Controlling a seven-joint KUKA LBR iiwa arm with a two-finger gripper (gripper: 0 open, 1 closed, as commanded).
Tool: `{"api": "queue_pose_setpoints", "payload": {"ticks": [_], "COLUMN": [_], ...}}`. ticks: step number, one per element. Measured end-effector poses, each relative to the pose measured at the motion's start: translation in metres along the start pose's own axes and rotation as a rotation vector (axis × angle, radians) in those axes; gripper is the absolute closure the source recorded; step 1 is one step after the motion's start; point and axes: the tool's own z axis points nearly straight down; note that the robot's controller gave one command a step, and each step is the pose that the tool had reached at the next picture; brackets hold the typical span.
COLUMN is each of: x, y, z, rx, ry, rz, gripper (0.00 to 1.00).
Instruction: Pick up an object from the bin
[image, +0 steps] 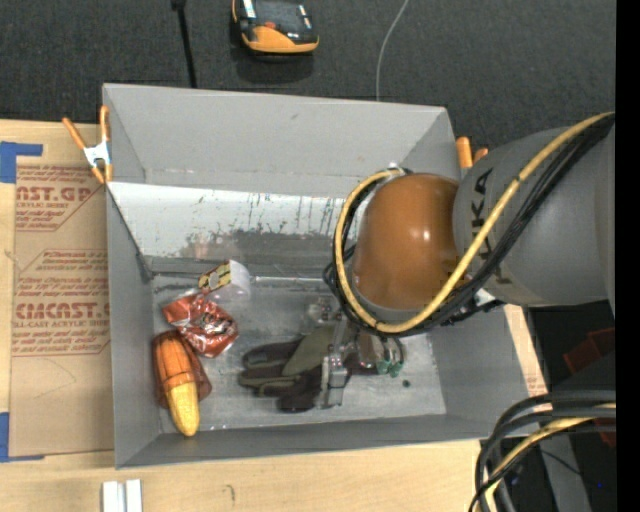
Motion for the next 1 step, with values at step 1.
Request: {"api": "queue_pose_setpoints", "payload": {"ticks": [1], "x": [-0.0206], "y": [0.0374], "z": [0.0582], "rx": [-0.001], "ry": [-0.007], "rz": [0.06], "gripper": [0.0]}}
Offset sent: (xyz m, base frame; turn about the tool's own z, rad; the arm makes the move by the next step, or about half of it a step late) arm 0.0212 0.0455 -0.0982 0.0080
